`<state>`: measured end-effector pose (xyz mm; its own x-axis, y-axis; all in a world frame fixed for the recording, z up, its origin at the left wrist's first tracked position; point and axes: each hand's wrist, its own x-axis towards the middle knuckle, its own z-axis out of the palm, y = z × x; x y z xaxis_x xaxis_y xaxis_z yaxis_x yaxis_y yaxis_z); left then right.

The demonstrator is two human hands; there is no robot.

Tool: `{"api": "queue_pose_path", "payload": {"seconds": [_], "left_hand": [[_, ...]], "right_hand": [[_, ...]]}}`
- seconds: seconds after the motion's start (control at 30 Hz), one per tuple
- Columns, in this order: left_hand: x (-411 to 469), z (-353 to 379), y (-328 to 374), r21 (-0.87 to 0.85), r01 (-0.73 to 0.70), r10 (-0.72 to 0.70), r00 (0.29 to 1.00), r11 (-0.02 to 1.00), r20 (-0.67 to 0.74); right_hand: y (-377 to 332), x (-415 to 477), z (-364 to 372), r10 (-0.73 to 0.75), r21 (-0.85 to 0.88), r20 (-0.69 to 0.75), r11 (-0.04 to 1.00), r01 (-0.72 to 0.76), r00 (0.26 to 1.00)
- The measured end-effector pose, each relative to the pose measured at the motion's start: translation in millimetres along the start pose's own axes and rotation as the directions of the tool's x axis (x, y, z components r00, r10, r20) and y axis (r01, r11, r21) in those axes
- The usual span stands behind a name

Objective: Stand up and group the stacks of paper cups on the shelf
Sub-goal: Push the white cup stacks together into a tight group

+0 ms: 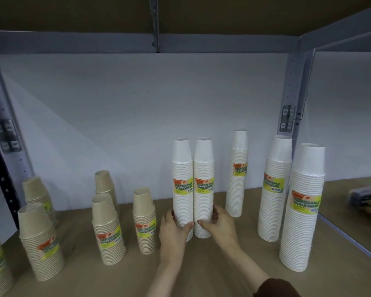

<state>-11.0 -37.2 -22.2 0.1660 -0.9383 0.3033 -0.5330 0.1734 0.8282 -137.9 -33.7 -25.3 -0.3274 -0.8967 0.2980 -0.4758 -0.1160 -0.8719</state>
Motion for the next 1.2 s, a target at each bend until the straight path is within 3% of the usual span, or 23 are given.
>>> {"api": "queue_pose_path", "payload": {"seconds": [0.47, 0.6, 0.97, 1.2], "left_hand": [[-14, -6, 3, 0.022, 0.014, -0.014, 1.000, 1.000, -0.015], [-35, -7, 11, -0.004, -0.058, 0.057, 0.997, 0.998, -0.045], [-68, 43, 90, -0.244, -0.313, 0.350, 0.929, 0.918, 0.124], [-46, 77, 129, -0.208, -0.356, 0.399, 0.888, 0.911, 0.230]], "right_hand": [[-3, -16, -12, -0.023, -0.045, -0.109, 0.999, 0.019, 0.994], [-7, -32, -29, -0.086, -0.090, -0.189, 0.993, 0.070, 0.978], [-22, -71, -111, -0.250, -0.204, -0.472, 0.964, 0.171, 0.845], [-13, -78, -154, -0.268, -0.267, -0.555, 0.954, 0.136, 0.788]]}}
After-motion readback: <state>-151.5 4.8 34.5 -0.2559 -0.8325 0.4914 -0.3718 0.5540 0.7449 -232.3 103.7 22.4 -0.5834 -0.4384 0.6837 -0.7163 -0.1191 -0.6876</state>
